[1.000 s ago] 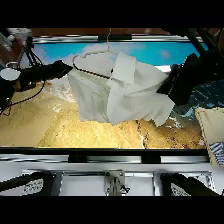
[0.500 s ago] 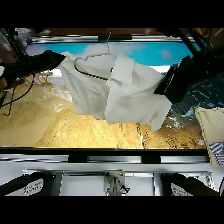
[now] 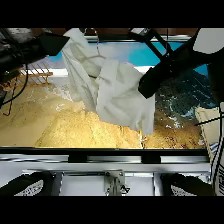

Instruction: Fold the shirts.

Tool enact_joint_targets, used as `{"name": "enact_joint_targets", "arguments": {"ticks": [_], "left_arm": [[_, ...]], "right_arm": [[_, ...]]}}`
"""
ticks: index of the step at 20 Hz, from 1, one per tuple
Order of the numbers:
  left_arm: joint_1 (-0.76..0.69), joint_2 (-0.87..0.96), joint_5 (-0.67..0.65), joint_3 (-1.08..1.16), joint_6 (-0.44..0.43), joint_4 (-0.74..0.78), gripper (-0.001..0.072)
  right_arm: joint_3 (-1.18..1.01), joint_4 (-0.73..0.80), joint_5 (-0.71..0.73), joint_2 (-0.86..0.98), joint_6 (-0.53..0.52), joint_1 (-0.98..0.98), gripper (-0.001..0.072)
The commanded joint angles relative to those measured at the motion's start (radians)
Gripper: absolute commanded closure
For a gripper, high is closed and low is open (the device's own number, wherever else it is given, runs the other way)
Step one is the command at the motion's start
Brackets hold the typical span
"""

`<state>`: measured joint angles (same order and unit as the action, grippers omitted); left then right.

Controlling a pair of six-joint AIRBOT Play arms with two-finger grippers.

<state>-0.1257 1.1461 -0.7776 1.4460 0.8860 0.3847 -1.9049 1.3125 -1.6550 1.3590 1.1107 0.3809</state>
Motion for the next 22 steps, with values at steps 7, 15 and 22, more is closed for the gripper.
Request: {"name": "enact_joint_targets", "arguments": {"ticks": [7,15,22], "left_arm": [[-0.003,-0.2,-0.385,0.066,0.112,0.465,0.065],[-0.014,-0.16,-0.409,0.027,0.122,0.465,0.065],[-0.012,-0.161,-0.389,0.028,0.122,0.486,0.0413]], "right_arm": [[-0.003,-0.084,0.206,-0.082,0.245,-0.031,0.0634],[-0.003,-0.126,0.267,-0.167,0.266,-0.03,0.0635],[-0.003,-0.106,0.377,-0.227,0.266,-0.03,0.0635]]}}
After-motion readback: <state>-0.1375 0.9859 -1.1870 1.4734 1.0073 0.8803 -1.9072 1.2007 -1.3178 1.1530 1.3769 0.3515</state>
